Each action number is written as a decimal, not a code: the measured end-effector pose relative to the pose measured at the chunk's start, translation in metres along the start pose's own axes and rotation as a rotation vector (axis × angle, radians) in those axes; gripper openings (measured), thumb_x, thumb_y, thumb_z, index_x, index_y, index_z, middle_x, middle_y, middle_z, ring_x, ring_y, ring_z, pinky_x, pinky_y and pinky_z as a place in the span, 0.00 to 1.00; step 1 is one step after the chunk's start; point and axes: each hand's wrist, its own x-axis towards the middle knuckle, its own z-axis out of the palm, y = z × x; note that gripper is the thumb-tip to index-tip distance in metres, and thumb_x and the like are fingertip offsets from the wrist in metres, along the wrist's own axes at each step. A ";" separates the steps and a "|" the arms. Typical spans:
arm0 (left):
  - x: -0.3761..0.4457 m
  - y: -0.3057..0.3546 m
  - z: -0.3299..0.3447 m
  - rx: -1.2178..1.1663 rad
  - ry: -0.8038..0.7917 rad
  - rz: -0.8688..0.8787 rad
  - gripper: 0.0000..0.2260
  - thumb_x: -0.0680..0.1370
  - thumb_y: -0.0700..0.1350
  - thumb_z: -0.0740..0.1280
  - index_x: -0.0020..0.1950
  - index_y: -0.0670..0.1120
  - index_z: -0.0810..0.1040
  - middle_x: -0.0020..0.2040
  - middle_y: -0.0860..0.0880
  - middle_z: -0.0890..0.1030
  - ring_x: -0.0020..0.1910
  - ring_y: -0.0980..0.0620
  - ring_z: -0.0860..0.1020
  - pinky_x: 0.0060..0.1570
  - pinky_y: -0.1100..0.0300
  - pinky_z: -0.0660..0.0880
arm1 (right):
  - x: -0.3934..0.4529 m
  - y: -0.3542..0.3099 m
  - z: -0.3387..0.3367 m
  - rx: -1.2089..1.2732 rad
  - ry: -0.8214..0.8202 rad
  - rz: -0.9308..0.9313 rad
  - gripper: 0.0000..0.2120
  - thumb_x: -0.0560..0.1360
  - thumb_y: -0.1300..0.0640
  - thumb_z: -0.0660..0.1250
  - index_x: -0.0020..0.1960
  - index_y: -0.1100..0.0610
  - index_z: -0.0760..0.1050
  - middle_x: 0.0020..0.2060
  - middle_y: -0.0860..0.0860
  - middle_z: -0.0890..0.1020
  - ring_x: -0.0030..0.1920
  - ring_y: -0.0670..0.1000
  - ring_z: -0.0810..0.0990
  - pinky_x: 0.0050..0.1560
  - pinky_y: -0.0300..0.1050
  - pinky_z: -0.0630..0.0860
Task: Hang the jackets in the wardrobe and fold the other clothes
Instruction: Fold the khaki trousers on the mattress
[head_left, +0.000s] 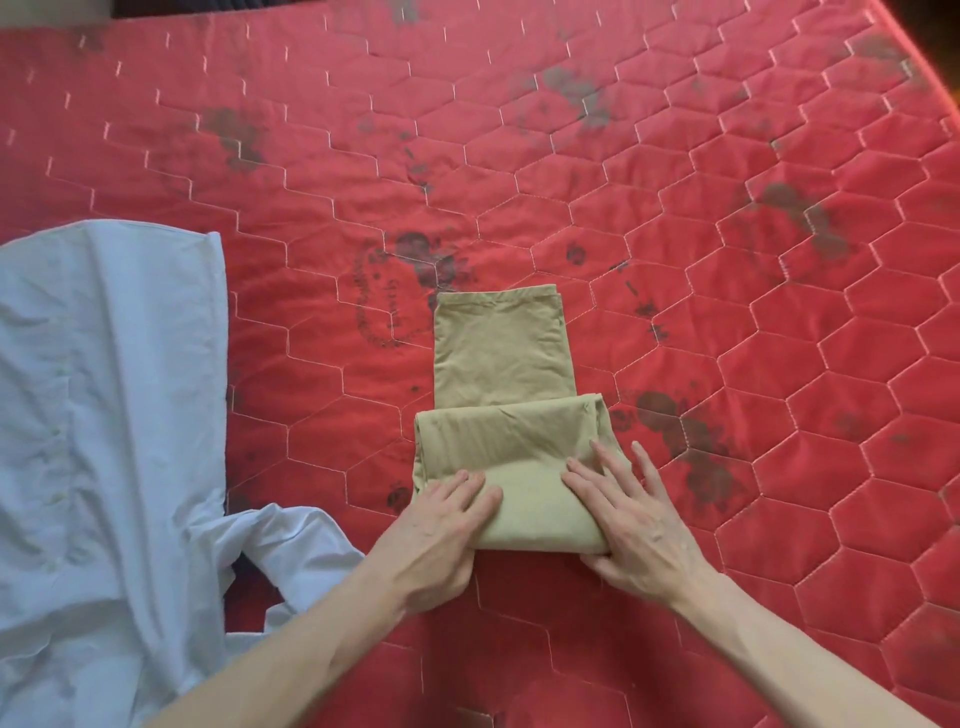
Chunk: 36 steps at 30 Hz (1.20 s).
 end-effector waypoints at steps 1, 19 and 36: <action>0.001 -0.001 -0.012 -0.070 -0.006 -0.005 0.26 0.71 0.45 0.54 0.69 0.46 0.70 0.65 0.45 0.79 0.63 0.43 0.79 0.63 0.51 0.75 | 0.000 0.002 -0.005 0.051 0.035 -0.004 0.36 0.67 0.44 0.68 0.73 0.56 0.74 0.71 0.50 0.78 0.78 0.56 0.68 0.80 0.66 0.54; 0.007 -0.026 -0.056 -1.232 0.463 -0.824 0.17 0.73 0.54 0.79 0.57 0.48 0.83 0.46 0.54 0.86 0.47 0.57 0.83 0.43 0.60 0.79 | 0.049 -0.024 -0.055 0.953 0.352 0.801 0.18 0.75 0.37 0.73 0.58 0.44 0.73 0.47 0.40 0.83 0.49 0.41 0.81 0.50 0.47 0.76; 0.075 -0.021 0.005 -0.535 0.490 -1.095 0.43 0.76 0.64 0.70 0.82 0.47 0.55 0.74 0.41 0.66 0.73 0.39 0.65 0.73 0.44 0.63 | 0.103 -0.014 0.013 0.134 0.258 0.600 0.34 0.85 0.41 0.52 0.85 0.54 0.49 0.85 0.53 0.49 0.84 0.53 0.46 0.83 0.57 0.48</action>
